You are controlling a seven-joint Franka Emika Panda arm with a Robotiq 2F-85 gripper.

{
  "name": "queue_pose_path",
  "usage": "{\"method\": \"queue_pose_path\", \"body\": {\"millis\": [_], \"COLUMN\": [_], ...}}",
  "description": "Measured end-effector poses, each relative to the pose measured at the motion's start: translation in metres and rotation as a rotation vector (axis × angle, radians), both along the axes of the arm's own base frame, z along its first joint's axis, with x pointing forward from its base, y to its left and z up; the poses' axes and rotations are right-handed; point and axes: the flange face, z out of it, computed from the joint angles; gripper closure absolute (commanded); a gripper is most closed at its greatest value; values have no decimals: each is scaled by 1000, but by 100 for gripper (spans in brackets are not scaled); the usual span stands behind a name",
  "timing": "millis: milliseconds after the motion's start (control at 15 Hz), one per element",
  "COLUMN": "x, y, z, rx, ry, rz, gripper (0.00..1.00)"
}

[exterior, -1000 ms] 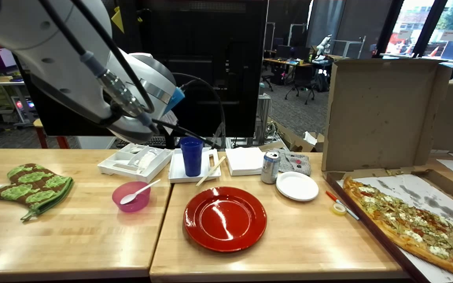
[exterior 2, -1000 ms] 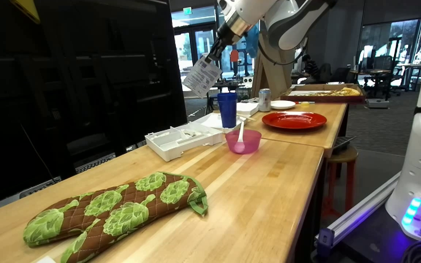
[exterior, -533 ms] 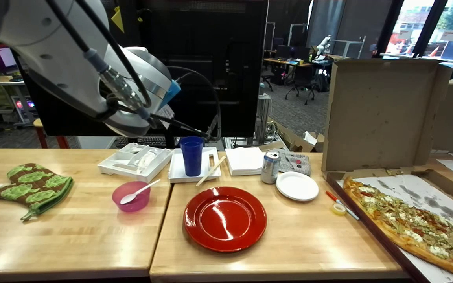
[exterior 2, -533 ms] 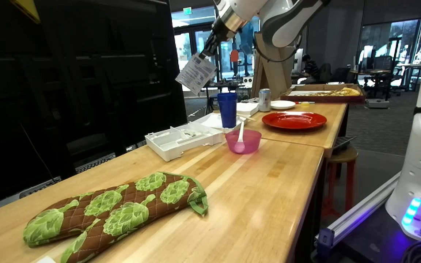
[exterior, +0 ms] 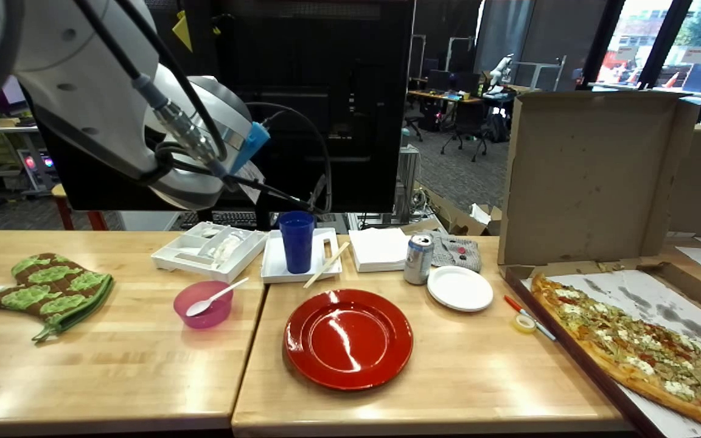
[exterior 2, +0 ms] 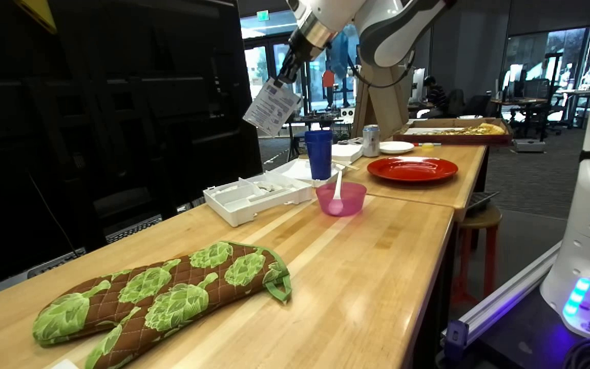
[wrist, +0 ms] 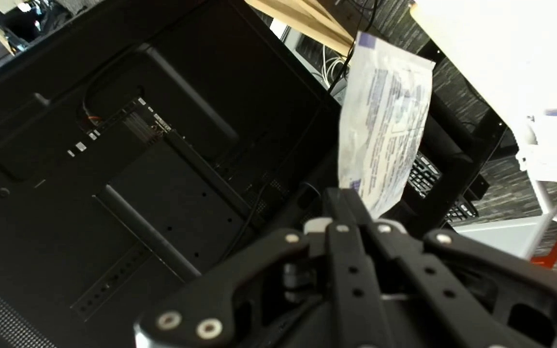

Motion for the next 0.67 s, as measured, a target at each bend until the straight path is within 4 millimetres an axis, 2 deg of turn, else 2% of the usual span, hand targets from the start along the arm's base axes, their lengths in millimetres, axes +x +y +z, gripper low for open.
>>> {"method": "queue_pose_path", "body": {"millis": [400, 667], "x": [10, 10], "y": [-1, 1], "z": [-24, -27], "rx": [-31, -42], "ry": [47, 51], "rz": [-23, -16], "gripper": [100, 100]}}
